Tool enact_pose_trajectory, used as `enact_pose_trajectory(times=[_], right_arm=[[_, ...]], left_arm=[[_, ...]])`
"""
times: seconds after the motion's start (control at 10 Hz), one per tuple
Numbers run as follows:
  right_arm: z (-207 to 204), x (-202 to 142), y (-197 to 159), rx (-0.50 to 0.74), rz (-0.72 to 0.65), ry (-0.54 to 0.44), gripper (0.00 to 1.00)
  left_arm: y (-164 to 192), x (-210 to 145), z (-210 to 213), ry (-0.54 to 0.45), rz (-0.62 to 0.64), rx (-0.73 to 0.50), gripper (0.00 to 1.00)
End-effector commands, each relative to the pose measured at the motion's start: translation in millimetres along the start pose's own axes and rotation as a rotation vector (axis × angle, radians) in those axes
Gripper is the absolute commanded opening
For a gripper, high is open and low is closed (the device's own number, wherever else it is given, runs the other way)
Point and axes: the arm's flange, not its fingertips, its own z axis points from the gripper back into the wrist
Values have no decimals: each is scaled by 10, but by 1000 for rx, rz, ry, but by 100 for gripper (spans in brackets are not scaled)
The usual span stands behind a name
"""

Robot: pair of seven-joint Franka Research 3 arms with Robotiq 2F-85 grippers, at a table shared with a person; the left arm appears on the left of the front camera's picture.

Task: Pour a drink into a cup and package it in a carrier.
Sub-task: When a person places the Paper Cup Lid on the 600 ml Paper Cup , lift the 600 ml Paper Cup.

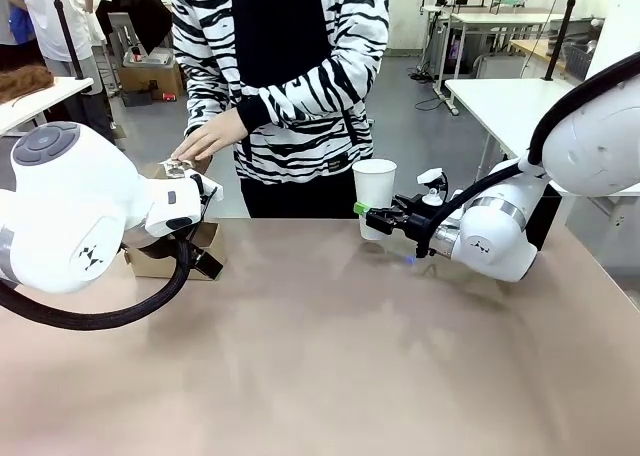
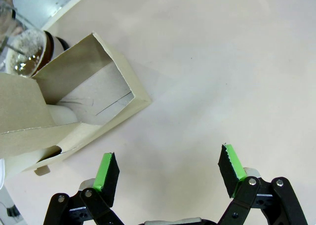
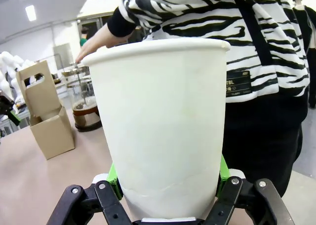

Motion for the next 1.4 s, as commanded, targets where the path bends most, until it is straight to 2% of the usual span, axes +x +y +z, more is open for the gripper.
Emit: enact_pose_trajectory(times=[0.0, 1.3], right_arm=[[4, 32, 39, -8, 2, -8, 80], [4, 32, 39, -8, 2, -8, 80]], left_arm=[[-1, 0, 4, -1, 0, -2, 100], [-1, 0, 4, -1, 0, -2, 100]])
